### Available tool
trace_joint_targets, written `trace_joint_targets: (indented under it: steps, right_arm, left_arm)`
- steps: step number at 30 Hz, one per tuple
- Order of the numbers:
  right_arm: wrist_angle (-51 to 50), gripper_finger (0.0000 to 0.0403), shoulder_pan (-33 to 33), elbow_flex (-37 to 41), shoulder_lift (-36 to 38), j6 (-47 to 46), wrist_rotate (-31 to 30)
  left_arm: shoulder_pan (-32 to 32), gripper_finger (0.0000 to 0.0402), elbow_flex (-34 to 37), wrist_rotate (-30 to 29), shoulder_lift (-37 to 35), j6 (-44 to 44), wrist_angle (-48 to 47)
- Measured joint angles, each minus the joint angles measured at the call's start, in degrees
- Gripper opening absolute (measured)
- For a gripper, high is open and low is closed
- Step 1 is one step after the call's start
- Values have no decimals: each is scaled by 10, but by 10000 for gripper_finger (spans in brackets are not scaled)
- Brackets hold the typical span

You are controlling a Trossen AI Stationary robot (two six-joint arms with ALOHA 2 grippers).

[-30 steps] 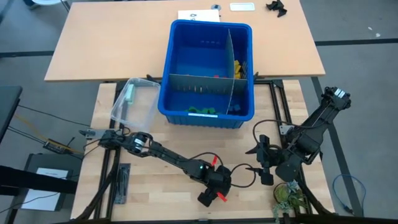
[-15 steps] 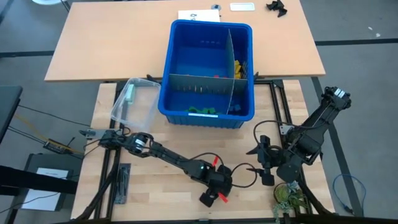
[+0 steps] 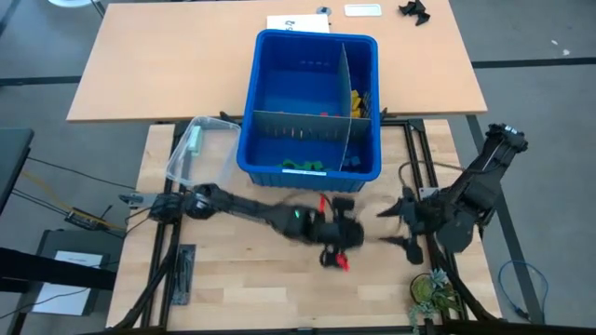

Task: Sort blocks
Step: Put the blue block into the blue bin

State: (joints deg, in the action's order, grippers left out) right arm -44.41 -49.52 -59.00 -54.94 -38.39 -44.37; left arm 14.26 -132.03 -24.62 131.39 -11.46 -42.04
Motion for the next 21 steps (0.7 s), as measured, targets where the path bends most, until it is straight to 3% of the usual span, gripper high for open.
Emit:
trace_joint_targets:
  steps: [5, 9, 16, 18, 21]
  right_arm:
    - [0, 293, 0, 0, 44, 11, -75]
    - [0, 293, 5, 0, 58, 20, -133]
    - [-4, 293, 32, 0, 57, 70, -161]
    - [-4, 293, 42, 0, 55, 91, -161]
    - [-4, 293, 56, 0, 54, 130, -160]
  left_arm:
    - [-62, 93, -20, -44, -16, 0, 42]
    - [-117, 93, -24, -44, -16, -2, 99]
    - [-200, 94, -12, 17, -16, 10, 122]
    - [-212, 115, -10, 42, -16, 15, 120]
    - [-224, 179, -10, 70, -16, 14, 119]
